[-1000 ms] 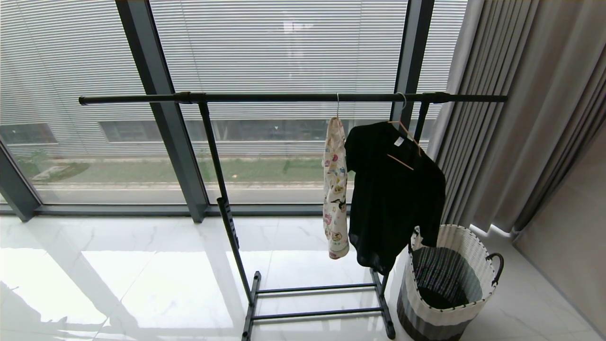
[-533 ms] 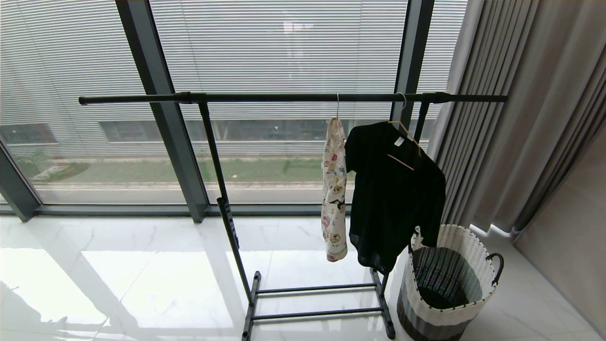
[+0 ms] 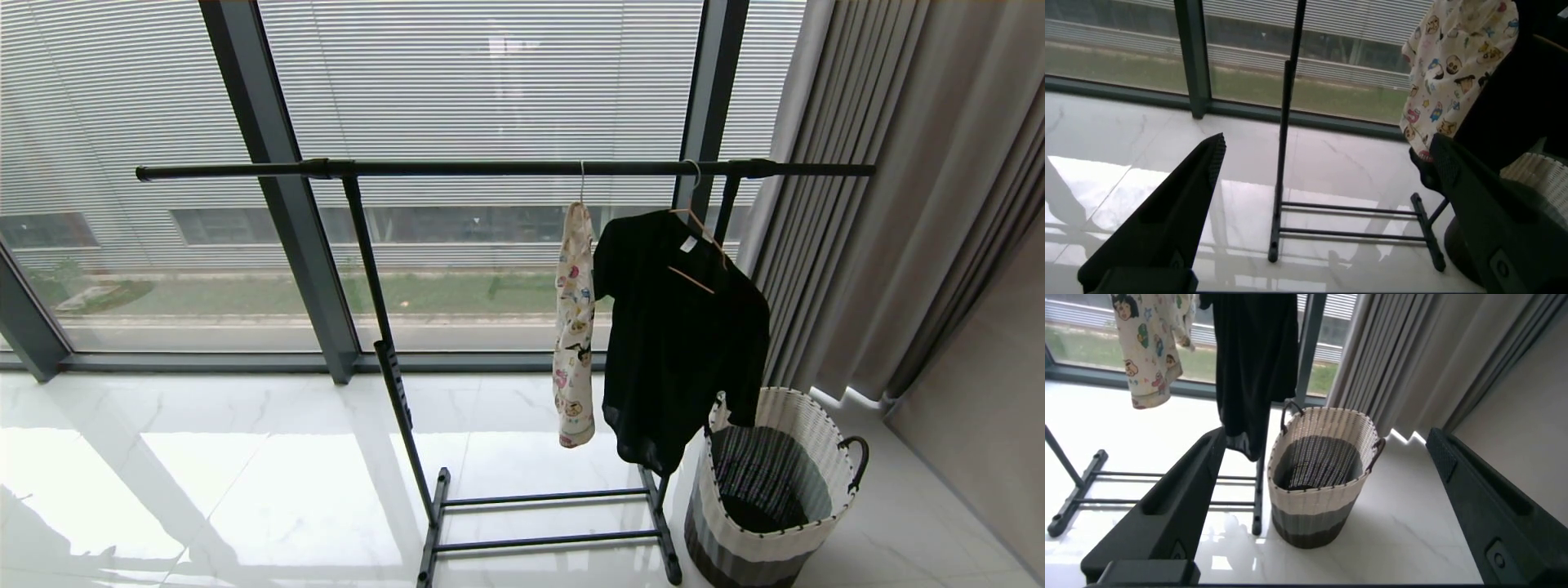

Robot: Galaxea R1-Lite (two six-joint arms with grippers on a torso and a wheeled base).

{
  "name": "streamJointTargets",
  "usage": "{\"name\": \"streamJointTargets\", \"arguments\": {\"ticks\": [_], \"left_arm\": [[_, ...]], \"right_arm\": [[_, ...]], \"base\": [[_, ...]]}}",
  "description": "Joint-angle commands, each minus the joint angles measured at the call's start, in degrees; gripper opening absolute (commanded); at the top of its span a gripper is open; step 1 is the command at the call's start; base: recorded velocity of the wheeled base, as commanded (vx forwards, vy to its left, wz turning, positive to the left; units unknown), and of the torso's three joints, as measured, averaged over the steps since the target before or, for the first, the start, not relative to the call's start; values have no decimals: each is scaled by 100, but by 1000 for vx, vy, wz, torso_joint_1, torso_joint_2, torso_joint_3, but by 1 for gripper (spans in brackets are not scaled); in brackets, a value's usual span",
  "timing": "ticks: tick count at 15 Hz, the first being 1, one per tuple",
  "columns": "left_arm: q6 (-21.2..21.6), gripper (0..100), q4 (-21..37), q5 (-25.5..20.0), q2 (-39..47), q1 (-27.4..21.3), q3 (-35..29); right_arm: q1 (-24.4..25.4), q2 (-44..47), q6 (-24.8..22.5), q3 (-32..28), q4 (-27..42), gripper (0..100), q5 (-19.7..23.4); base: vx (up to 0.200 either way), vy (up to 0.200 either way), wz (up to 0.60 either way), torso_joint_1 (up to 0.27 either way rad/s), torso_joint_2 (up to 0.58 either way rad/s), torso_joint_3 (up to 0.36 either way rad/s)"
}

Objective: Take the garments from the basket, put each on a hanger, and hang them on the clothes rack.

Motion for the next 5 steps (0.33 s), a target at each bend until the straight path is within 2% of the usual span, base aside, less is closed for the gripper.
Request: {"name": "streamJointTargets", "arguments": {"ticks": [1,5], "left_arm": [[-4,100,3,4,-5,1,0],[-4,100,-5,4,-5,1,0]], "right_arm": [[4,1,-12,0,-1,100,-1],[4,1,-12,0,-1,100,-1]], "base": [[0,0,0,0,0,0],[0,0,0,0,0,0]]}}
